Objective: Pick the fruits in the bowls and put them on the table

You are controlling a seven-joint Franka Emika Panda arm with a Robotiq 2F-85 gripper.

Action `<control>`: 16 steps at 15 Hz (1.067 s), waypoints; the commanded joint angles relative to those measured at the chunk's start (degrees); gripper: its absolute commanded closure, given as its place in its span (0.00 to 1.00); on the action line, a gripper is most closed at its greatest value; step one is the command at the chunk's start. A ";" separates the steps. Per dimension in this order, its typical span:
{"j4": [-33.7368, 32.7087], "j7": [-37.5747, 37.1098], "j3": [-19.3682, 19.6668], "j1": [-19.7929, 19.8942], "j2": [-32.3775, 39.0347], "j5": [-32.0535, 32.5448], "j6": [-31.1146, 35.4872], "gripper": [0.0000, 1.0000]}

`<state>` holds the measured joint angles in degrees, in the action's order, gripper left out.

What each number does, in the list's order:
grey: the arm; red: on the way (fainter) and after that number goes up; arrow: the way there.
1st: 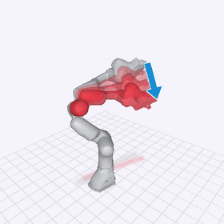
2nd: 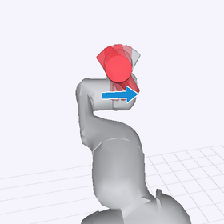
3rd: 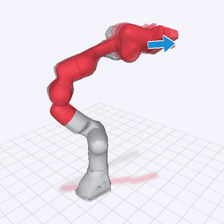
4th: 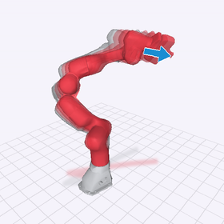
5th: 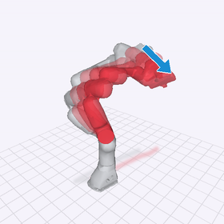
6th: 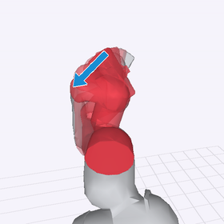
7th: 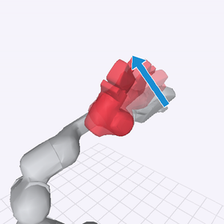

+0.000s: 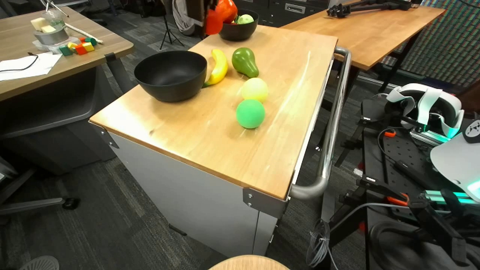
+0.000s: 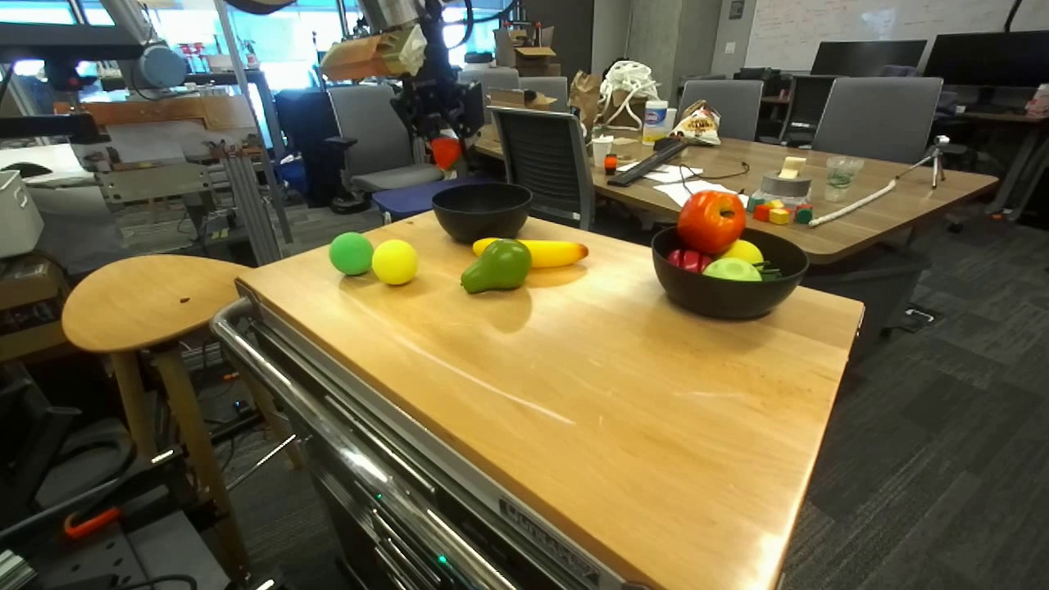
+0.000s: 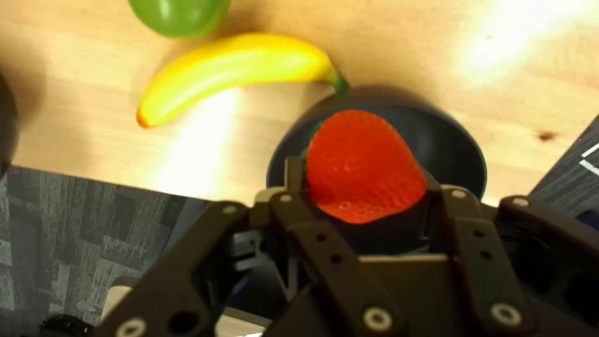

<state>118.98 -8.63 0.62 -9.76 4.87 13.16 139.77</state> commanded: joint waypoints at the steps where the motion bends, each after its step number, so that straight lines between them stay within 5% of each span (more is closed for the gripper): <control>1: 13.51 1.27 -1.18 2.63 -5.67 0.61 6.77 0.75; 6: 23.11 0.46 -0.96 4.16 -5.80 3.55 13.96 0.75; 11: 25.15 -0.38 -0.86 5.27 -6.29 8.08 18.07 0.72; 12: 25.14 -0.74 -0.89 5.41 -6.40 9.18 18.14 0.25; 16: 24.56 0.67 -1.34 5.35 -7.72 8.98 17.21 0.02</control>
<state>142.33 -8.28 0.47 -5.29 0.28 21.59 156.69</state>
